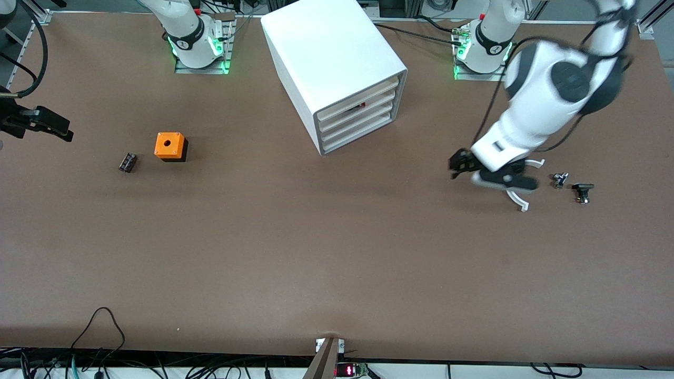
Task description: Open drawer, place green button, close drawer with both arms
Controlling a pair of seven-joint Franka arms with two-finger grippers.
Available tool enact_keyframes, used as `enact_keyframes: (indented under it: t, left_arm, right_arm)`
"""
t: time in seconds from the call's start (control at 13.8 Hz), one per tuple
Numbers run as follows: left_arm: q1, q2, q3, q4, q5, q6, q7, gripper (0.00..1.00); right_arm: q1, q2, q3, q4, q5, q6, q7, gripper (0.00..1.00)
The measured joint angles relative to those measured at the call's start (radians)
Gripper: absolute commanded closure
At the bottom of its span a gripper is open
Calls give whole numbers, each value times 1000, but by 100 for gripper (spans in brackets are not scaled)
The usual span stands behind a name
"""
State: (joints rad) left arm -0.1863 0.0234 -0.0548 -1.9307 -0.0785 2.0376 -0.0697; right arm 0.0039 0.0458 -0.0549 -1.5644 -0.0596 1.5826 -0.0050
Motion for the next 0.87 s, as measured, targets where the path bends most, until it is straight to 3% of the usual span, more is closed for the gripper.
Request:
enact_keyframes:
  t: [0.15, 0.36, 0.87]
  left_arm:
    - [0, -71, 39, 98, 30, -214, 22, 0]
    - [0, -100, 67, 234, 97, -403, 23, 0]
    - [6, -30, 127, 244, 104, -465, 24, 0]
  right_arm:
    - [0, -5, 0, -6, 1, 7, 0, 0]
    - [0, -5, 1, -6, 1, 15, -1, 0]
    - [1, -2, 10, -8, 22, 15, -1, 0]
